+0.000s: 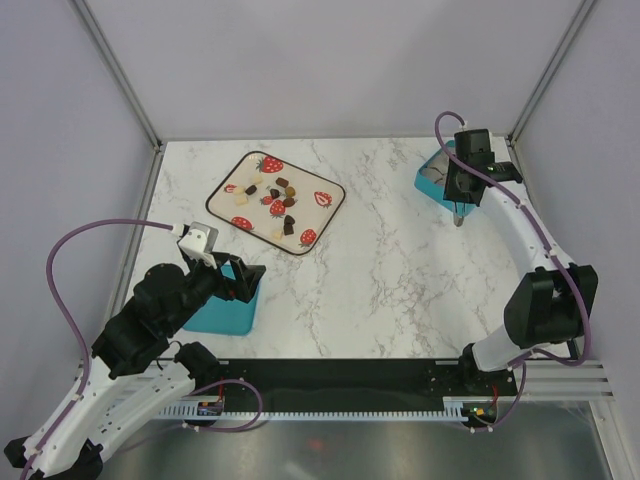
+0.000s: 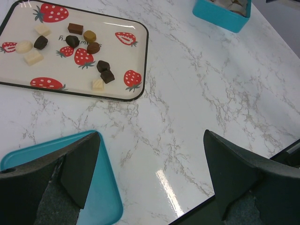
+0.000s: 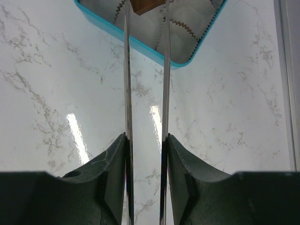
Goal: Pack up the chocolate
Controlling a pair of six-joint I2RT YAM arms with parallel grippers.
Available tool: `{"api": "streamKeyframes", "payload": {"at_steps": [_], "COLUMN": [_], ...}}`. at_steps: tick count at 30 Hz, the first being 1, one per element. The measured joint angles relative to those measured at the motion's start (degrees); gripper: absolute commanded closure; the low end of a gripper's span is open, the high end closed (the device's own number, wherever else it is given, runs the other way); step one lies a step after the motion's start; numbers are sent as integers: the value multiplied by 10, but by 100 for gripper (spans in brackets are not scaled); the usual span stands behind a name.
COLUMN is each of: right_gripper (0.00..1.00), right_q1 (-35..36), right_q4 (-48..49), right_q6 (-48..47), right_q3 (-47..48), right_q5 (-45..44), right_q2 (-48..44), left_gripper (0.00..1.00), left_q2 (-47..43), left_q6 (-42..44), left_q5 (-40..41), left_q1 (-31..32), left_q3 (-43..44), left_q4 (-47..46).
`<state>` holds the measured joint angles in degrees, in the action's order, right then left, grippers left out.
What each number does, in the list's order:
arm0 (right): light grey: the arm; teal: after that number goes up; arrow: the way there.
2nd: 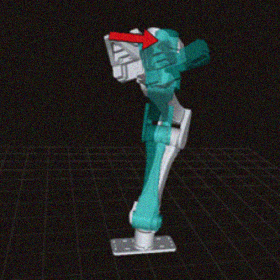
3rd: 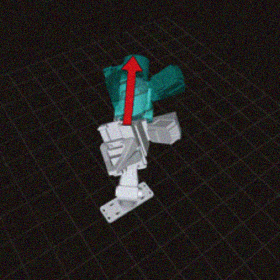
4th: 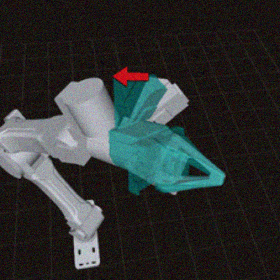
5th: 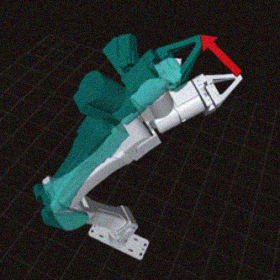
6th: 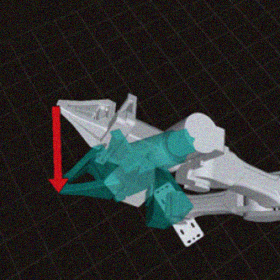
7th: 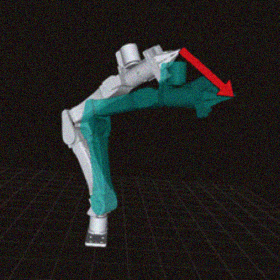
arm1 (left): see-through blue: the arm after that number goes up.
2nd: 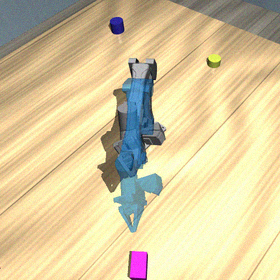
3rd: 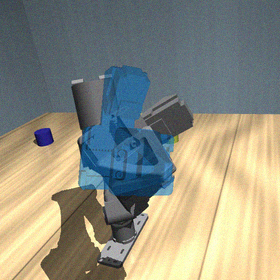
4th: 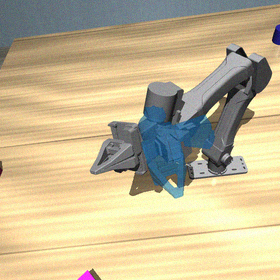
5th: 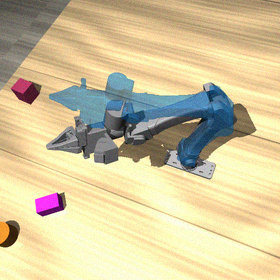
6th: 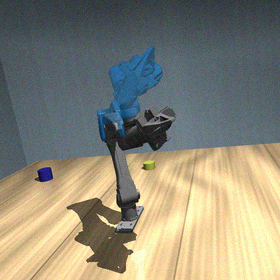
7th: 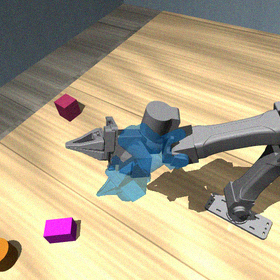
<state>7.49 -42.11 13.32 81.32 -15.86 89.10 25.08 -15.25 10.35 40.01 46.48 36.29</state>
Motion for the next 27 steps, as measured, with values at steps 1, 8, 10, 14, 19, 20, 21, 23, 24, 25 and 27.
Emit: {"api": "streamKeyframes", "payload": {"at_steps": [1, 8, 10, 14, 19, 20, 21, 23, 24, 25, 27], "right_gripper": [59, 59, 59, 58, 58, 58, 58, 58, 58, 58, 57], "right_q1": [-5, -36, -47, -61, -66, -67, -67, -68, -68, -69, -69], "right_q4": [-2, -4, -6, -6, -5, -5, -4, -4, -3, -3, -4], "right_q6": [1, 2, 4, 4, 4, 4, 4, 4, 4, 4, 4], "right_q3": [-2, -2, 1, 9, 15, 17, 20, 24, 24, 25, 27], "right_q5": [-6, -32, -33, -34, -33, -33, -33, -33, -33, -33, -33], "right_q2": [0, 37, 51, 72, 88, 91, 95, 101, 103, 105, 109], "left_gripper": [0, 0, 0, 0, 0, 0, 0, 0, 0, 0, 0], "left_q2": [0, 0, 0, 0, 0, 0, 0, 0, 0, 0, 0], "left_q6": [0, 0, 0, 0, 0, 0, 0, 0, 0, 0, 0], "left_q5": [0, 0, 0, 0, 0, 0, 0, 0, 0, 0, 0], "left_q1": [0, 0, 0, 0, 0, 0, 0, 0, 0, 0, 0], "left_q3": [0, 0, 0, 0, 0, 0, 0, 0, 0, 0, 0], "left_q4": [0, 0, 0, 0, 0, 0, 0, 0, 0, 0, 0]}}
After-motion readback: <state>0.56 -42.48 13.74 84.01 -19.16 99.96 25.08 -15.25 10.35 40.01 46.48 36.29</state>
